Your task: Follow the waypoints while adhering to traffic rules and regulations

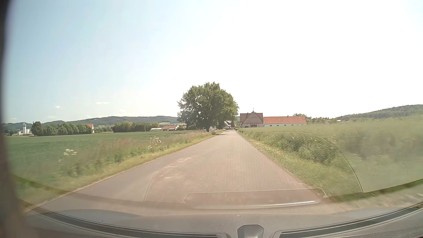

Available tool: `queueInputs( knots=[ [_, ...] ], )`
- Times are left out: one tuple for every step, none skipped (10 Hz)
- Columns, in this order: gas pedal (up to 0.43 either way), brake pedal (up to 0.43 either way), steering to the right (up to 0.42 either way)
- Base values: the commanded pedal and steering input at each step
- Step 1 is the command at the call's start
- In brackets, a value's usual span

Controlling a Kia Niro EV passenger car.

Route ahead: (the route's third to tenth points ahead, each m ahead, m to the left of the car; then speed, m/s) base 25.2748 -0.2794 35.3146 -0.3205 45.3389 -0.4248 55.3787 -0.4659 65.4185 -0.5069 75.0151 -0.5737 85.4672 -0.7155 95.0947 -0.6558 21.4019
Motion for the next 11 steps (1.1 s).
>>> queueInputs(
  knots=[
    [0.228, 0.006, 0.003],
    [0.228, 0.006, 0.002],
    [0.228, 0.006, 0.002],
    [0.228, 0.006, 0.002],
    [0.228, 0.006, 0.002],
    [0.228, 0.006, 0.003],
    [0.228, 0.006, 0.003],
    [0.228, 0.006, 0.002],
    [0.228, 0.006, 0.002],
    [0.228, 0.006, 0.002],
    [0.22, 0.006, 0.002]
  ],
)
